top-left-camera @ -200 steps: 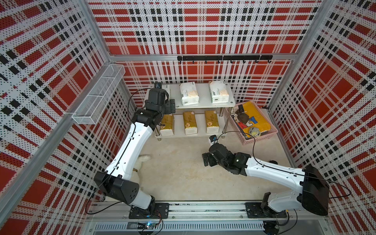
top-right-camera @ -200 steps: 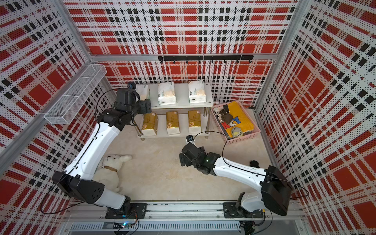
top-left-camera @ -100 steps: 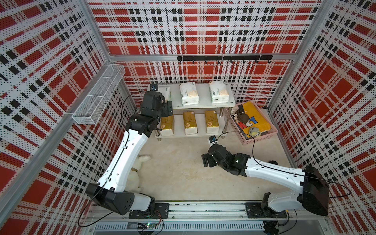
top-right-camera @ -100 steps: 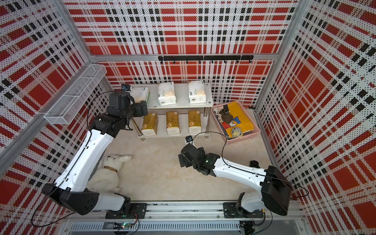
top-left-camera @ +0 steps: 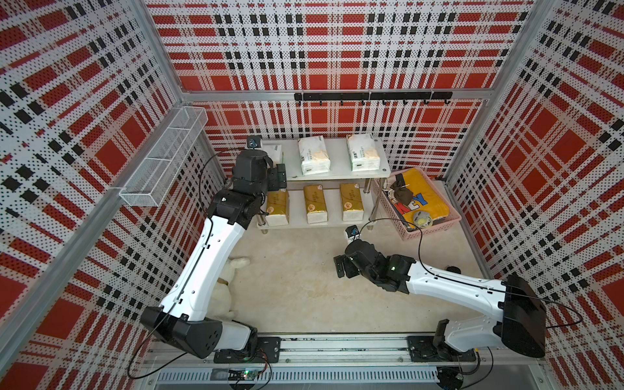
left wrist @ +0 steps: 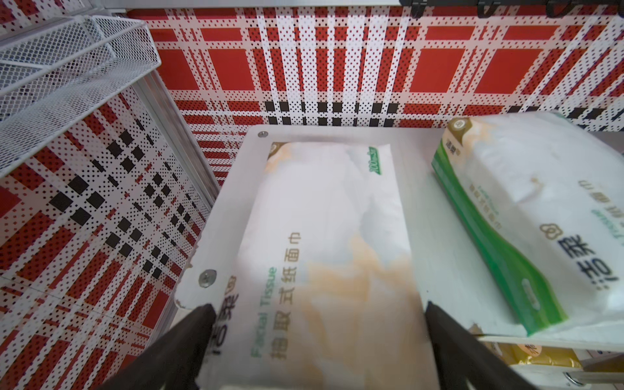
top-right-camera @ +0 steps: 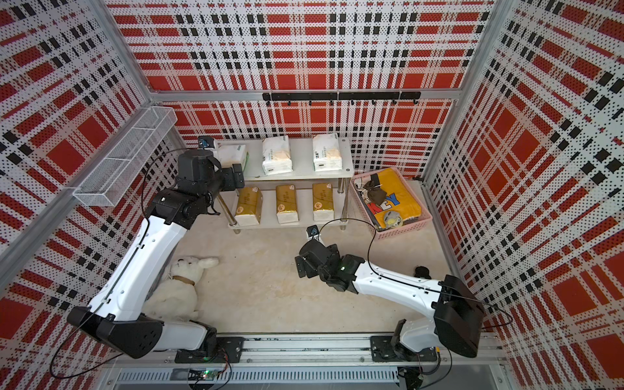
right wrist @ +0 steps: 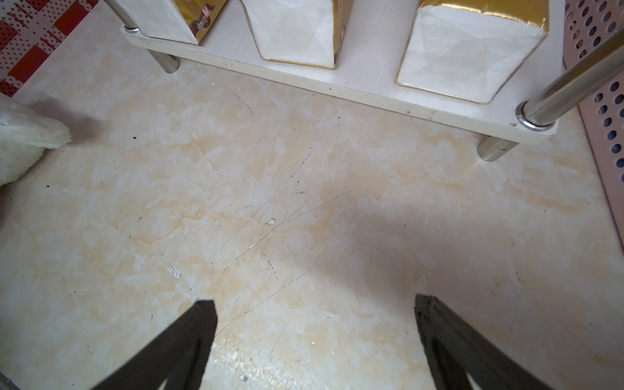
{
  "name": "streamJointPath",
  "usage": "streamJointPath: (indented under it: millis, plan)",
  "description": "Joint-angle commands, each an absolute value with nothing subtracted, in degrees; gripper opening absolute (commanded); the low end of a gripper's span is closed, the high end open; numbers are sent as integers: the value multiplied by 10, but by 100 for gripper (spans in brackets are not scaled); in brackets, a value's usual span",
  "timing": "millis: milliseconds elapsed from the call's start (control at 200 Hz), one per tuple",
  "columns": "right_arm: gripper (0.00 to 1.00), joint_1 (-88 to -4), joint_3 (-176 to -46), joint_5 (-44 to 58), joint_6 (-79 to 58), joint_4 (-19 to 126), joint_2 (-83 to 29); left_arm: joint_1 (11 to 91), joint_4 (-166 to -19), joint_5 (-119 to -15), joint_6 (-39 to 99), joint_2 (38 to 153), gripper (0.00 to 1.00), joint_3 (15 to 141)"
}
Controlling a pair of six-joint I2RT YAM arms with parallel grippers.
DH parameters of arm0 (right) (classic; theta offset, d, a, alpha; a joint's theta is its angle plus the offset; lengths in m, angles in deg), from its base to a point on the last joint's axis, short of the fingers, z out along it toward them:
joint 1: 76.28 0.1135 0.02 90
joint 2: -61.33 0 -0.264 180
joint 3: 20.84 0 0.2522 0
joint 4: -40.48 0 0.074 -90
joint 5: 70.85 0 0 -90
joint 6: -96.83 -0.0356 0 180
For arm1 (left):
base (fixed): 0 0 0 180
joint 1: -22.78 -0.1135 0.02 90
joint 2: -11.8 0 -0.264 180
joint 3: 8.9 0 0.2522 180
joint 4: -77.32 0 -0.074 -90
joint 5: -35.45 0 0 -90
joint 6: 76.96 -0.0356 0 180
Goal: Place the tissue boxes on the shelf by color
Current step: Place a box of tissues on the shelf, then adjust the box of tissues on the shelf.
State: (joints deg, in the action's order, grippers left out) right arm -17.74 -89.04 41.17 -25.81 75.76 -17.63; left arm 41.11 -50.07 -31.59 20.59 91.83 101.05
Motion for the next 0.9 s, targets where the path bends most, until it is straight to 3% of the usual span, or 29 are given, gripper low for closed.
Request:
streamJointPath:
  millis: [0, 336, 601, 892]
  plan:
    - [100, -172, -896, 422, -260, 758, -169, 406, -552, -312, 213, 921, 99, 1020]
    - [100, -172, -893, 425, -260, 756, -167, 406, -597, -303, 236, 901, 99, 1026]
    - [100, -172, -894, 420, -257, 751, -175, 397, -552, -263, 269, 810, 96, 980]
    - [100, -173, -902, 416, -253, 750, -185, 357, -439, -321, 289, 784, 89, 959]
